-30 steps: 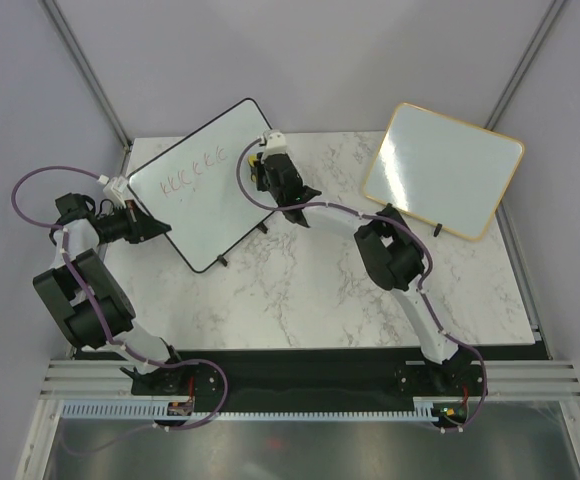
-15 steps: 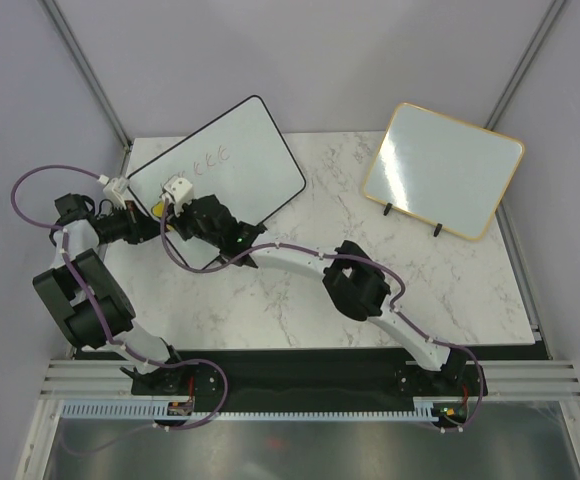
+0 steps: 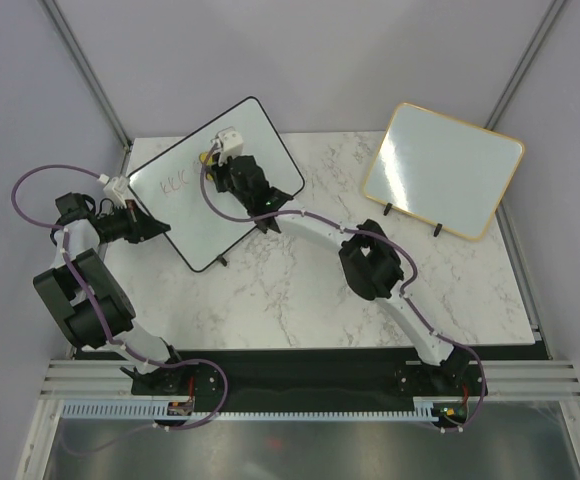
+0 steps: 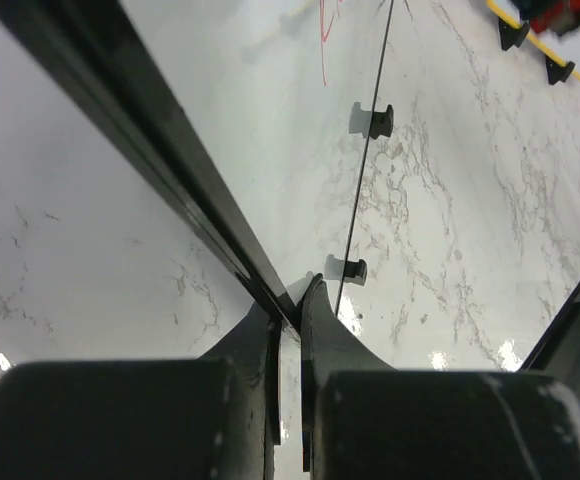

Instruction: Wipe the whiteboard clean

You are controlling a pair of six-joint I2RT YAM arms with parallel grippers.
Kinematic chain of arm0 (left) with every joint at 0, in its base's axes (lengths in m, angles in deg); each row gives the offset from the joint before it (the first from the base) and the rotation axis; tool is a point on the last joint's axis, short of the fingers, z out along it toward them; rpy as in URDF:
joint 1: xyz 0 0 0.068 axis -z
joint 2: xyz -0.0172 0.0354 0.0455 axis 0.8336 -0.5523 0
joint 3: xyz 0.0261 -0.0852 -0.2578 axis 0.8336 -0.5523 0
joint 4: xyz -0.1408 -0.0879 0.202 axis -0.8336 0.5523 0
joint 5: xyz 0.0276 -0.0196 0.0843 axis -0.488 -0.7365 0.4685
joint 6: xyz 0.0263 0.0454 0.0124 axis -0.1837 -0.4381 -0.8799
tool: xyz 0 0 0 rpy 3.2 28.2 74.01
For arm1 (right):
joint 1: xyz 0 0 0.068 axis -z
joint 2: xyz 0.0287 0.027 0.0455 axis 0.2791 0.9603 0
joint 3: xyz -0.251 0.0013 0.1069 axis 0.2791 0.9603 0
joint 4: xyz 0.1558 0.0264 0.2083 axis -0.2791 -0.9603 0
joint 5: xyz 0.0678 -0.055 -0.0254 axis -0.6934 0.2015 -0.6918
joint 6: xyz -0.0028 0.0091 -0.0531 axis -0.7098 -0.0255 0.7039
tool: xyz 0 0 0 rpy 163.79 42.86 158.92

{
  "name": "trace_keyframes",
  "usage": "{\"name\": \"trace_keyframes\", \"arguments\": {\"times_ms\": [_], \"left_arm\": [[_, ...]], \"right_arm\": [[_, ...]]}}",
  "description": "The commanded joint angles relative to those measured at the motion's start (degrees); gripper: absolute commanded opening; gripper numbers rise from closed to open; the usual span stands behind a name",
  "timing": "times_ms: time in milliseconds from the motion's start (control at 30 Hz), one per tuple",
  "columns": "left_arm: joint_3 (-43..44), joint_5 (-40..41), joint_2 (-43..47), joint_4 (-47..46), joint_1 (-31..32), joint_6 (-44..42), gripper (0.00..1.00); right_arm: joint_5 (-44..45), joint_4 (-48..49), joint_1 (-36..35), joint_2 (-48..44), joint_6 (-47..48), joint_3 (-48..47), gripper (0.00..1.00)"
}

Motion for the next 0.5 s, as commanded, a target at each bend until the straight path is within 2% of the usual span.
{"name": "trace_keyframes", "arguments": {"times_ms": [0,167,467], "left_arm": [[0.5,9.5,1.8,-7.2,0.4,-12.2,0.02],[0.5,9.6,1.7,-7.2,0.4,-12.1,0.02],[0.3,9.7,1.6,-7.3,0.5,-12.2,0.02]], "right_arm": [[7.2,-4.6,4.2,3.8,0.3,-3.0,0.00],[1.3,-0.7,3.5,7.2,-1.5,-8.9,0.00],[-9.3,6.6,-5.8,12.2,3.3,-13.4,0.00]]}}
